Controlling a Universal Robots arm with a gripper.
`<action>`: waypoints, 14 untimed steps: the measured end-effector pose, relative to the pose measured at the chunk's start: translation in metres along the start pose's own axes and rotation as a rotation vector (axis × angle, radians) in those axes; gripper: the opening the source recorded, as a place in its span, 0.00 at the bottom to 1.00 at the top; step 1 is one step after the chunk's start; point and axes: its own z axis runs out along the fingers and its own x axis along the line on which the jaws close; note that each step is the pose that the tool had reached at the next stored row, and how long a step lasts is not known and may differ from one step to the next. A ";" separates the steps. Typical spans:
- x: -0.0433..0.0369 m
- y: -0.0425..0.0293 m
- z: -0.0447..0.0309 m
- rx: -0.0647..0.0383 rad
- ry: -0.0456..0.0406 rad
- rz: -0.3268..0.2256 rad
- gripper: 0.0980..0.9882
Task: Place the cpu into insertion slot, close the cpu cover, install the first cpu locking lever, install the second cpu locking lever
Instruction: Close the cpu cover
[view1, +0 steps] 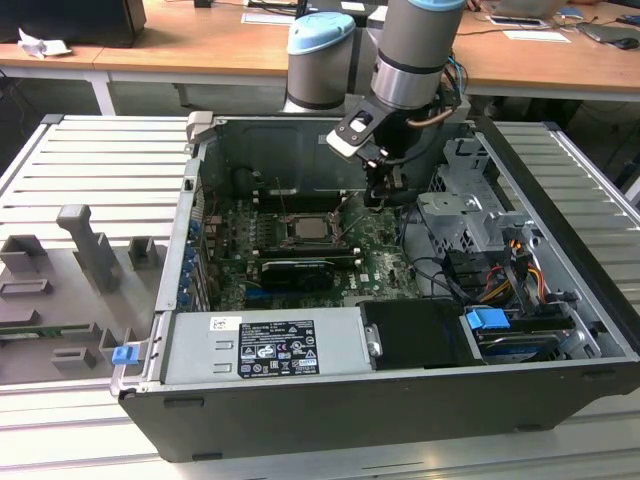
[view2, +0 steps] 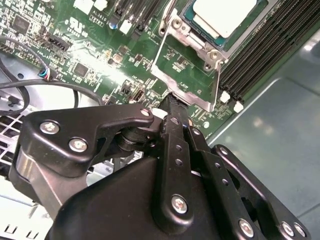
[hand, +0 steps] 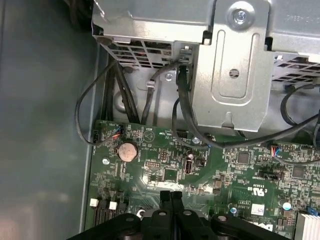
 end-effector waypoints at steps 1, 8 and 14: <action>0.0001 -0.0008 0.0000 0.000 0.0000 0.000 0.01; 0.0024 -0.0247 0.0040 0.000 -0.0001 0.000 0.01; 0.0035 -0.0355 0.0056 0.000 0.0000 0.000 0.01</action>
